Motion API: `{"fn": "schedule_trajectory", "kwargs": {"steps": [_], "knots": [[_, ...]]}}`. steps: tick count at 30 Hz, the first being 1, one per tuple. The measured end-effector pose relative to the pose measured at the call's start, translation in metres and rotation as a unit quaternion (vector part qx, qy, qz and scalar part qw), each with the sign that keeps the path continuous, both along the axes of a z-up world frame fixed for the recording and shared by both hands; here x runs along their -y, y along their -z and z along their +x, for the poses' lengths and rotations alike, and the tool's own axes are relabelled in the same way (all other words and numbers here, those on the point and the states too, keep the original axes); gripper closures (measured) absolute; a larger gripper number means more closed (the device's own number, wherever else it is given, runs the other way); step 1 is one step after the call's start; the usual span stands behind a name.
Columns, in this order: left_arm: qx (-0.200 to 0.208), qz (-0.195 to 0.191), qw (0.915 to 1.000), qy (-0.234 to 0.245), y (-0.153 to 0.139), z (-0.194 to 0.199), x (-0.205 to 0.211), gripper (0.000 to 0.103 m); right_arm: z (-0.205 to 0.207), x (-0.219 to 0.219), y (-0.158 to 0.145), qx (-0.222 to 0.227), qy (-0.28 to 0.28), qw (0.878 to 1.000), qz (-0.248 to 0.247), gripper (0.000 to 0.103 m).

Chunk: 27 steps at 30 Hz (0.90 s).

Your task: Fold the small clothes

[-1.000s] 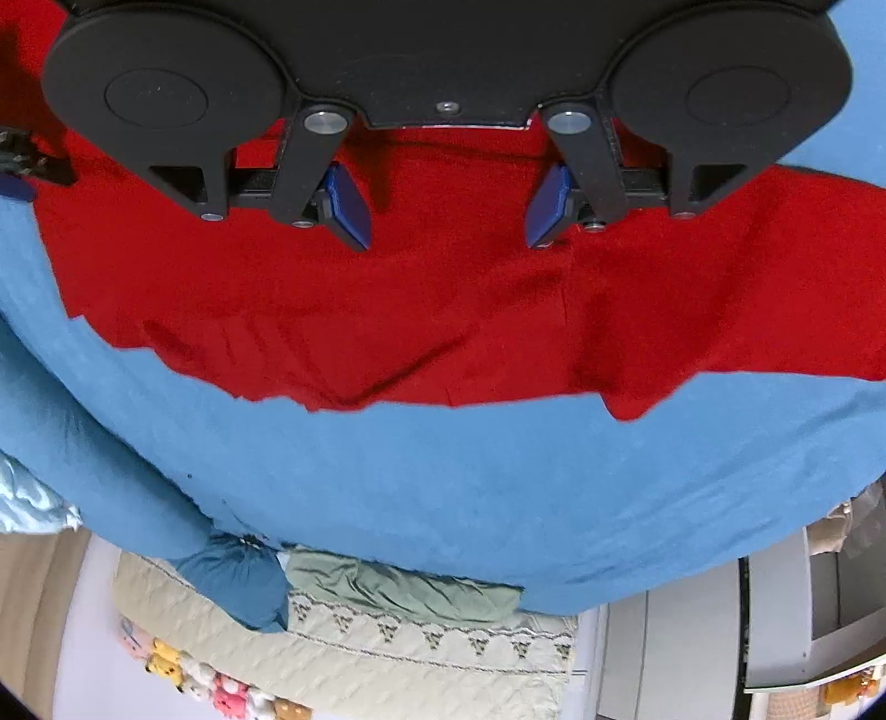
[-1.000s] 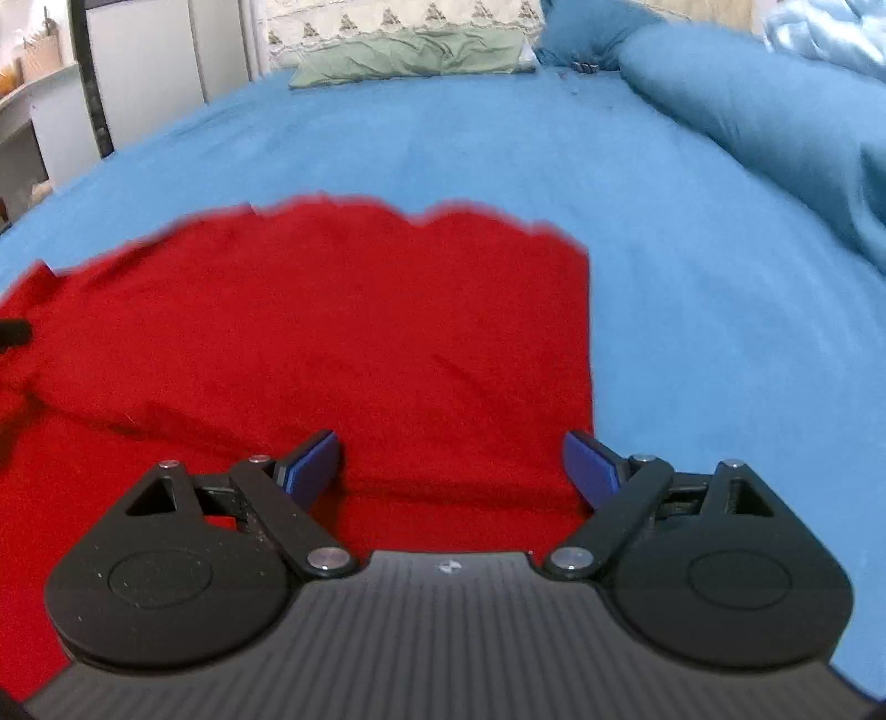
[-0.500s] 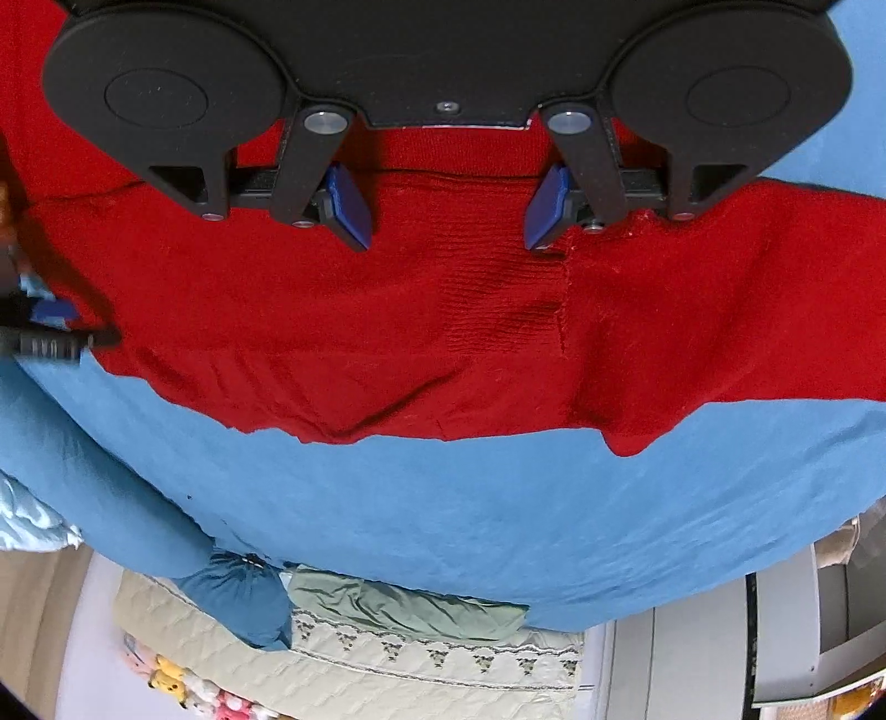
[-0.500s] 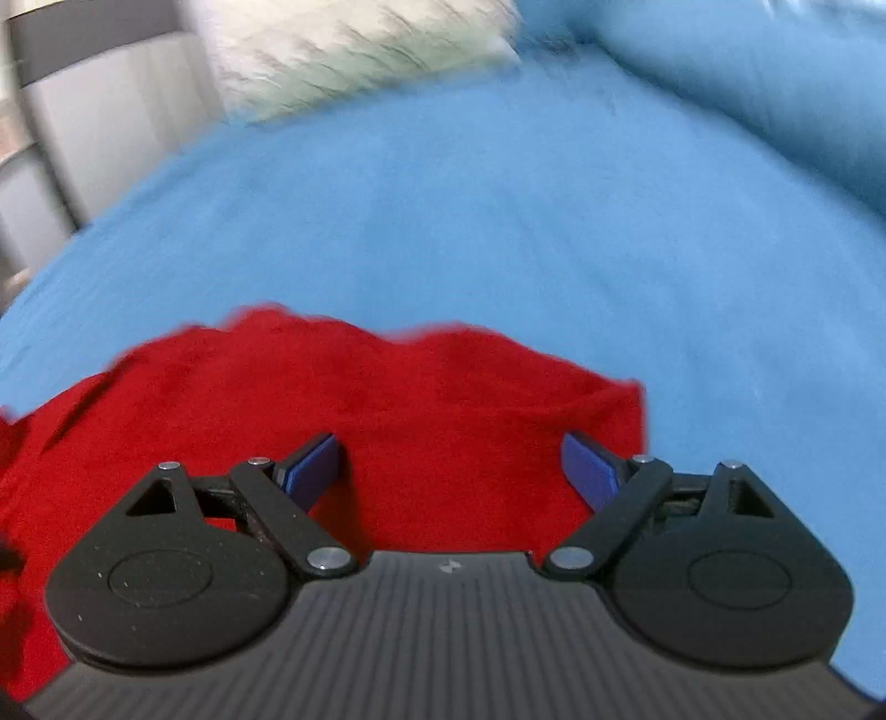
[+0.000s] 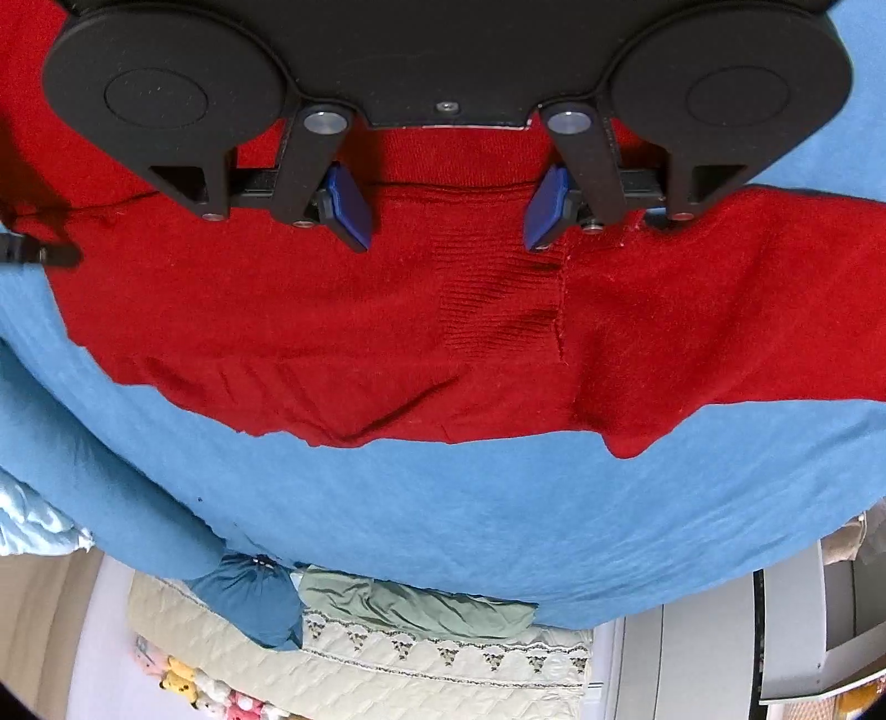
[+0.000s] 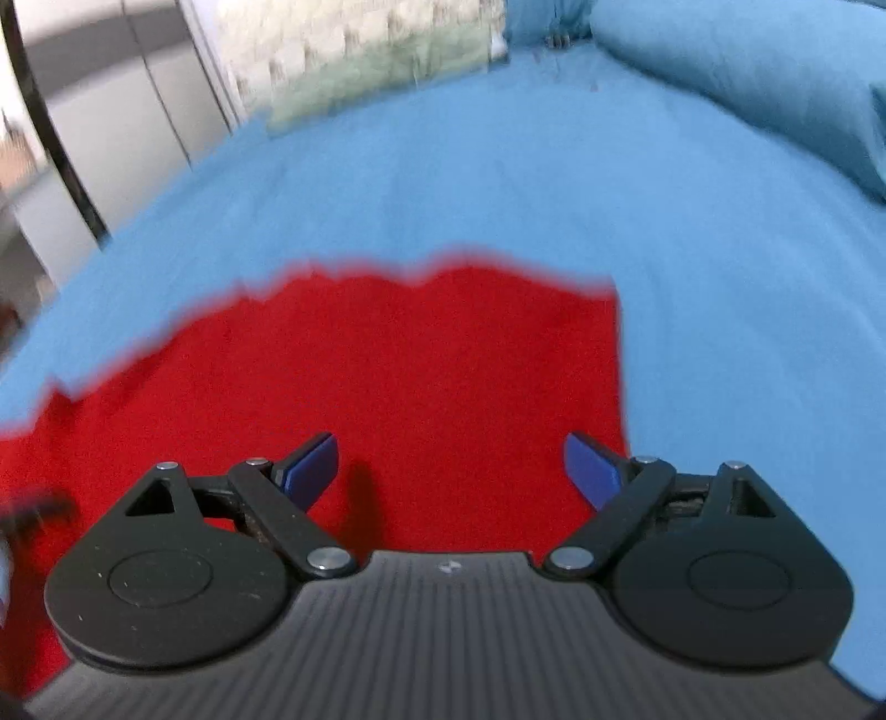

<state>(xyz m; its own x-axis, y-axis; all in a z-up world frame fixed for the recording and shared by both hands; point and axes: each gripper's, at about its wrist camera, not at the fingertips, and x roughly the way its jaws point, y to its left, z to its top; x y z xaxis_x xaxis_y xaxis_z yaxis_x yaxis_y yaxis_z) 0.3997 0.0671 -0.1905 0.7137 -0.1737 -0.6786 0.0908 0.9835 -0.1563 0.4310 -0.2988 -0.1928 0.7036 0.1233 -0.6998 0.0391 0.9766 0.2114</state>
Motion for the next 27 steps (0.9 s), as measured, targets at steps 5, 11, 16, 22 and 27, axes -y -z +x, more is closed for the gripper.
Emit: {"fn": "schedule_trajectory", "kwargs": {"steps": [5,11,16,22,27], "knots": [[-0.006,-0.011,0.9997,-0.021,-0.022,-0.009,-0.004,0.037,-0.010,-0.014,-0.002,0.021,-0.005,0.999,-0.050,0.000],[0.031,0.005,0.9986,-0.043,-0.085,-0.041,-0.015,0.037,-0.053,-0.043,-0.067,0.094,-0.054,0.994,-0.035,0.000],[0.066,-0.010,0.9955,-0.068,-0.137,-0.065,-0.052,0.020,-0.065,-0.096,-0.115,0.112,-0.108,0.987,-0.034,0.000],[0.096,-0.031,0.9849,-0.141,-0.162,-0.080,-0.158,0.003,-0.053,-0.158,-0.107,0.068,-0.167,0.983,-0.042,0.000],[0.075,-0.041,0.9716,-0.221,-0.128,-0.071,-0.256,0.004,-0.055,-0.196,-0.086,0.049,-0.189,0.981,-0.019,0.000]]}}
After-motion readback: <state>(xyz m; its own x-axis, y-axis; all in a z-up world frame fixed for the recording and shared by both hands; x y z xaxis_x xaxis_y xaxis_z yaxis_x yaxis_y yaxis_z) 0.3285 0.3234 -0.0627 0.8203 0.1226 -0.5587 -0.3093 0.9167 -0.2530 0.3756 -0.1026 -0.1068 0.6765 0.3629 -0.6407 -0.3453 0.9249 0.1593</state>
